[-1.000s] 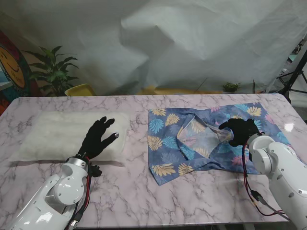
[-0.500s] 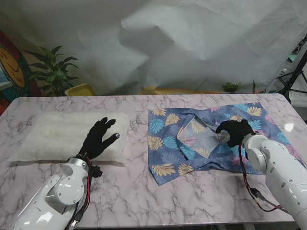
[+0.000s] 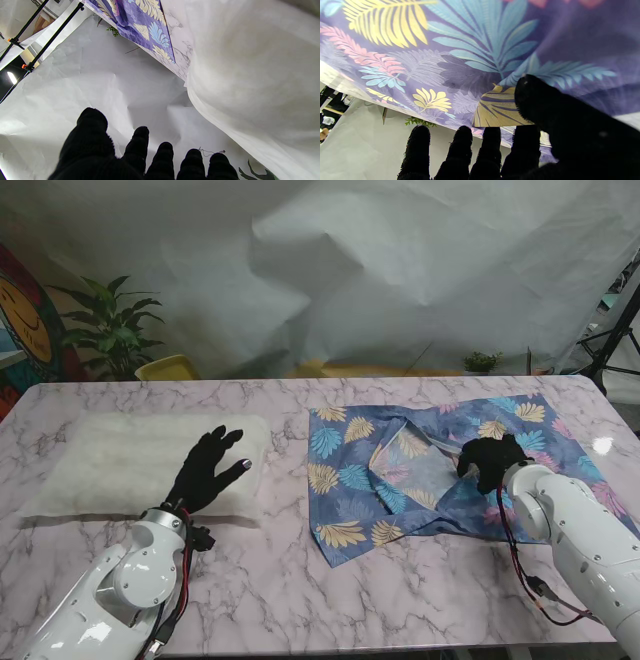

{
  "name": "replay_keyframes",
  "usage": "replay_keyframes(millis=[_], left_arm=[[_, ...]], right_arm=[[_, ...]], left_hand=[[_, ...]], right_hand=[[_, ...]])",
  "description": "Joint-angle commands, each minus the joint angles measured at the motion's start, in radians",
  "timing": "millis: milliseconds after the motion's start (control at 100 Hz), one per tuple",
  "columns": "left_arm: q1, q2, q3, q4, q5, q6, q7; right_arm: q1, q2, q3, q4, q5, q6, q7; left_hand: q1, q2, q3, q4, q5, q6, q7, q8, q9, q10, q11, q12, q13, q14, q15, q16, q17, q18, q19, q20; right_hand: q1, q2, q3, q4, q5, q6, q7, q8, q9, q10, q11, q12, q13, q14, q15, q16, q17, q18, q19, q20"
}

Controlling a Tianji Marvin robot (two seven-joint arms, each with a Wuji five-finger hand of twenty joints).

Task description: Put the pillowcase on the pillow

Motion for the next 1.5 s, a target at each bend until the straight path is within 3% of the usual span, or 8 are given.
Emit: replay_keyframes(millis=[0,130,210,410,560,700,1000,1490], left_arm=[[-0.003,-0.001,0.004,0.001,-0.002,-0.003,-0.016],[-0.003,-0.001,0.005,0.001,-0.004,-0.003,-0.016],[-0.003,-0.001,0.005,0.002,-0.004,-0.003,-0.015],[-0.003,-0.002,0.006,0.002,-0.006,-0.005,-0.015],[-0.003,-0.002,0.006,0.002,-0.008,-0.004,-0.014],[0.0,-0.002,0.004,-0.001,-0.009,-0.002,-0.014],[0.002,-0.002,0.002,-0.006,-0.01,0.003,-0.015],[0.003,-0.005,-0.001,-0.007,-0.023,-0.006,-0.009]], right_arm=[[0.004,0.003,-0.004,0.011,-0.012,0.02,-0.008],[0.01,0.003,-0.024,0.022,-0.019,0.054,-0.028],[0.014,0.0,-0.031,0.03,-0.011,0.068,-0.042],[0.035,-0.009,-0.055,0.065,0.033,0.087,-0.084],[0.05,-0.019,-0.066,0.095,0.077,0.083,-0.126],[0.051,-0.042,-0.059,0.13,0.143,0.077,-0.236],[-0.024,-0.103,0.054,0.074,0.239,0.051,-0.452],[-0.272,-0.149,0.218,-0.273,0.288,0.017,-0.534]], left_hand=[[0.0,0.042,-0.025,-0.025,0.023,0.001,0.008,0.011,-0.051,0.0,-0.017,0.003,-0.019,-0.019,-0.02,-0.01,0.0,-0.037,-0.019,0.016],[-0.001,0.044,-0.024,-0.025,0.024,0.001,0.008,0.011,-0.051,0.002,-0.019,0.001,-0.019,-0.019,-0.02,-0.014,0.0,-0.035,-0.018,0.018],[-0.004,0.044,-0.025,-0.025,0.024,0.001,0.008,0.012,-0.051,0.002,-0.019,-0.001,-0.018,-0.019,-0.019,-0.015,0.0,-0.035,-0.017,0.019],[-0.005,0.047,-0.024,-0.025,0.028,0.0,0.011,0.014,-0.051,0.003,-0.019,-0.004,-0.019,-0.02,-0.018,-0.017,-0.001,-0.033,-0.015,0.023],[-0.005,0.048,-0.025,-0.025,0.03,0.001,0.012,0.015,-0.051,0.003,-0.019,-0.005,-0.019,-0.018,-0.018,-0.018,-0.001,-0.033,-0.014,0.025],[-0.005,0.053,-0.024,-0.025,0.029,0.001,0.012,0.016,-0.051,0.004,-0.019,-0.007,-0.02,-0.011,-0.018,-0.019,-0.001,-0.035,-0.01,0.03],[-0.006,0.061,-0.025,-0.025,0.03,0.001,0.012,0.017,-0.051,0.004,-0.019,-0.009,-0.02,-0.006,-0.018,-0.019,-0.002,-0.034,-0.007,0.036],[0.001,0.057,-0.025,-0.025,0.036,0.004,0.013,0.018,-0.05,0.001,-0.015,0.001,-0.019,-0.008,-0.015,-0.012,-0.003,-0.035,-0.005,0.044]], right_hand=[[-0.028,-0.03,0.02,-0.015,0.056,-0.054,0.037,0.026,-0.002,0.009,0.035,0.015,-0.008,-0.019,0.052,0.012,-0.007,-0.007,0.015,0.019],[-0.021,-0.082,-0.051,-0.191,0.167,-0.154,0.215,-0.086,-0.008,0.008,0.121,0.043,0.007,-0.03,0.066,0.02,0.002,-0.024,0.026,0.038],[-0.044,-0.09,-0.099,-0.222,0.209,-0.234,0.315,-0.074,-0.007,0.008,0.161,0.058,0.023,-0.035,0.072,0.023,0.011,-0.031,0.033,0.044],[-0.097,-0.113,-0.134,-0.246,0.246,-0.284,0.42,0.24,-0.001,0.014,0.25,0.086,0.081,-0.042,0.086,0.032,0.064,-0.056,0.068,0.076],[-0.034,-0.125,-0.076,-0.22,0.292,-0.245,0.507,0.472,0.101,0.03,0.262,0.096,0.214,0.035,0.077,0.026,0.163,-0.048,0.093,0.103],[0.056,-0.099,0.019,-0.158,0.352,-0.129,0.568,0.666,0.373,0.165,0.237,0.102,0.533,0.2,0.016,-0.019,0.362,0.002,0.107,0.109],[0.303,-0.169,0.013,-0.135,0.464,0.002,0.669,0.812,0.95,0.13,0.272,0.087,1.062,0.085,0.312,0.066,0.853,-0.07,0.33,0.039],[0.339,-0.169,-0.004,-0.123,0.485,0.038,0.68,0.81,0.967,0.094,0.388,0.147,1.081,0.065,0.565,0.229,0.923,-0.087,0.396,-0.025]])
